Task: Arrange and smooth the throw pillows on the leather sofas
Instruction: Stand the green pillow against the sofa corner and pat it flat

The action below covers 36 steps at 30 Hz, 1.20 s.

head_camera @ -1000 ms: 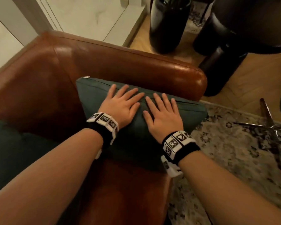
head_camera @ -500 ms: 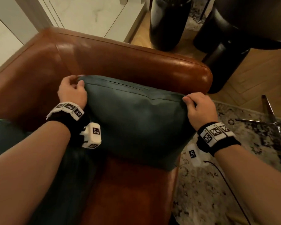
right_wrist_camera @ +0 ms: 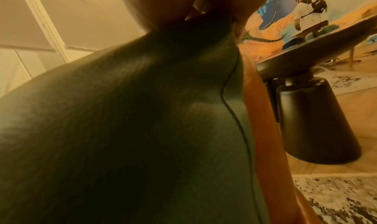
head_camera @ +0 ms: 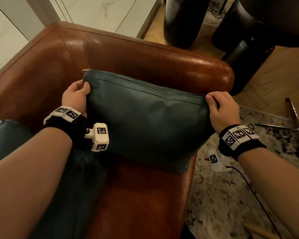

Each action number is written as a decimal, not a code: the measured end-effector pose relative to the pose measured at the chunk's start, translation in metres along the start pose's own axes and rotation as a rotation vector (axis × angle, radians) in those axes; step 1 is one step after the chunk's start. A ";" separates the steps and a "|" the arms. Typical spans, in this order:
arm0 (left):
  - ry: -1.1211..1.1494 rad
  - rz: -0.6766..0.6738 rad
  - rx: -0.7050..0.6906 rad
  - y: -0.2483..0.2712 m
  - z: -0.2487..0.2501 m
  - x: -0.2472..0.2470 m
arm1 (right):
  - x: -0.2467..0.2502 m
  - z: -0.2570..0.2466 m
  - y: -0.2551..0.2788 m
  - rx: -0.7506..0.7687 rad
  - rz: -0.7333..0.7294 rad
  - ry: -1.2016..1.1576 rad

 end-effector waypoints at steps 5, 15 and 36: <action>-0.138 0.074 -0.054 -0.010 0.001 0.000 | 0.002 0.001 -0.007 -0.019 -0.029 0.106; -1.365 -0.604 -1.026 0.089 0.011 -0.146 | -0.080 -0.104 0.042 0.172 -0.251 0.398; -1.199 -0.605 -0.799 0.055 0.049 -0.162 | -0.033 -0.070 -0.015 0.096 -0.189 0.333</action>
Point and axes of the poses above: each hand's wrist, its own y-axis away from the middle knuckle, its own x-axis out of the back of the hand, z = x × y, the point moved 6 cm from there along -y, towards the middle knuckle, and after that the axes turned 5 degrees about -x, right-handed, at the moved point
